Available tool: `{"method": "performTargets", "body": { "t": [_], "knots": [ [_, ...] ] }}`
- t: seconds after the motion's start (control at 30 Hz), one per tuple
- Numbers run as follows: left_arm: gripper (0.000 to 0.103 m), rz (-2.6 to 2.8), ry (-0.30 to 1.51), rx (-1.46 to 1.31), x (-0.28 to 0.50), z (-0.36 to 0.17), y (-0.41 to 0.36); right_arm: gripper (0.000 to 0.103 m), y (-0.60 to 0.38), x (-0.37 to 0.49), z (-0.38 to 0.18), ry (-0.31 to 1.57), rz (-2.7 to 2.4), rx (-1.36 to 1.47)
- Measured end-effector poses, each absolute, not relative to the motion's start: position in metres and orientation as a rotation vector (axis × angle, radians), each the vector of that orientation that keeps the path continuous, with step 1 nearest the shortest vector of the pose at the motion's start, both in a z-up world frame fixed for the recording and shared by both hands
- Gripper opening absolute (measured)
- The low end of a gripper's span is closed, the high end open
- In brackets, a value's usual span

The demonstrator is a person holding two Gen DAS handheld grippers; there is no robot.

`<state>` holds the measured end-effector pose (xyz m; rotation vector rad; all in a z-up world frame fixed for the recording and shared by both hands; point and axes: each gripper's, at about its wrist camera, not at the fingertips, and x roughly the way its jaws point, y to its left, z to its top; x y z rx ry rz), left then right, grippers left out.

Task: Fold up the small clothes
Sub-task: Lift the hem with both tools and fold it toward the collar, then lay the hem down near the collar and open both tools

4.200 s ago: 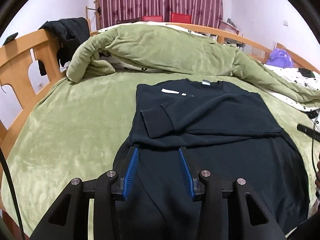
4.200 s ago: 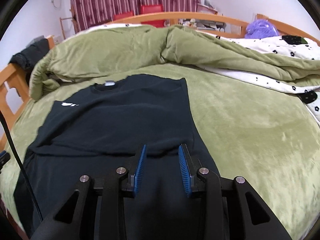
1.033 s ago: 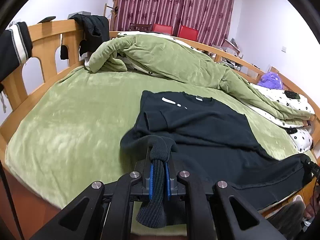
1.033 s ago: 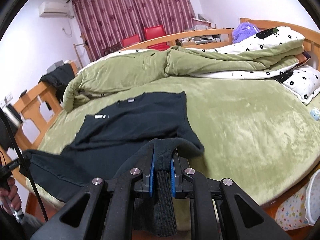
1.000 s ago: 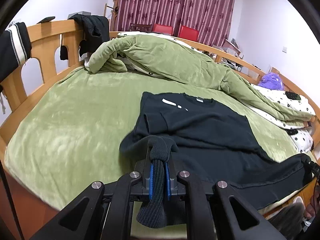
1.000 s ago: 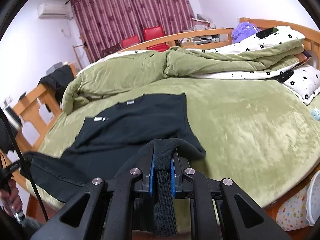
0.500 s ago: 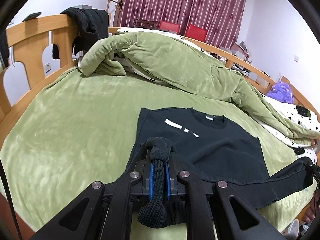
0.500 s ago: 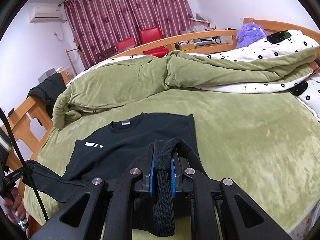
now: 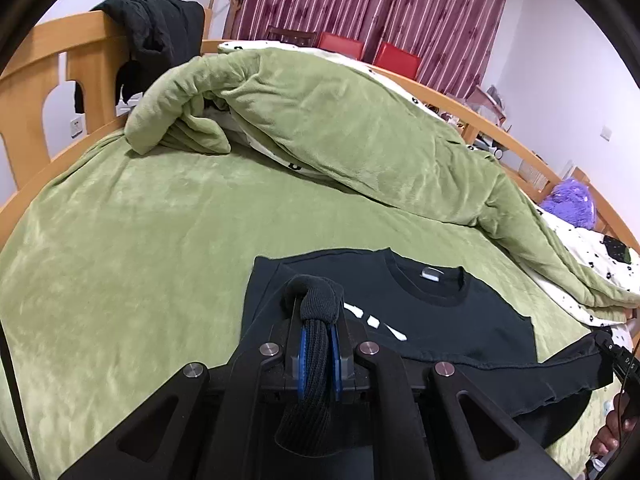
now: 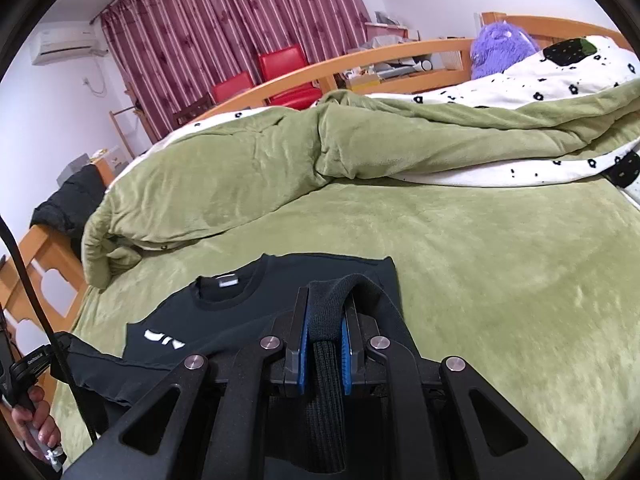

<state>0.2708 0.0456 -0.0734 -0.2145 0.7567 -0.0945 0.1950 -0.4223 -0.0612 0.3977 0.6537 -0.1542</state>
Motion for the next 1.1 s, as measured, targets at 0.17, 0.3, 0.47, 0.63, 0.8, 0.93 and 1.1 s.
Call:
{"method": "performTargets", "body": {
  "t": [0.17, 0.3, 0.47, 0.63, 0.8, 0.93, 1.1],
  "knots": [
    [0.009, -0.088, 0.781, -0.199, 0.311, -0.089, 0.037, 0.012, -0.430, 0.232, -0.080, 0.677, -0.163, 0.420],
    [0.010, -0.082, 0.804, -0.186, 0.336, -0.107, 0.031, 0.013, -0.434, 0.261, -0.099, 0.705, -0.172, 0.406],
    [0.010, -0.071, 0.839, -0.175, 0.357, -0.131, 0.026, 0.013, -0.434, 0.288, -0.121, 0.747, -0.186, 0.372],
    [0.011, -0.069, 0.890, -0.161, 0.370, -0.148, 0.020, 0.016, -0.431, 0.303, -0.139, 0.797, -0.209, 0.328],
    [0.033, -0.072, 0.876, -0.191, 0.365, -0.143, 0.024, 0.037, -0.431, 0.297, -0.141, 0.822, -0.222, 0.285],
    [0.049, -0.058, 0.836, -0.152, 0.349, -0.130, 0.021, 0.040, -0.428, 0.279, -0.129, 0.799, -0.207, 0.261],
    [0.056, -0.056, 0.837, -0.153, 0.326, -0.120, 0.023, 0.047, -0.421, 0.241, -0.114, 0.770, -0.197, 0.226]
  ]
}}
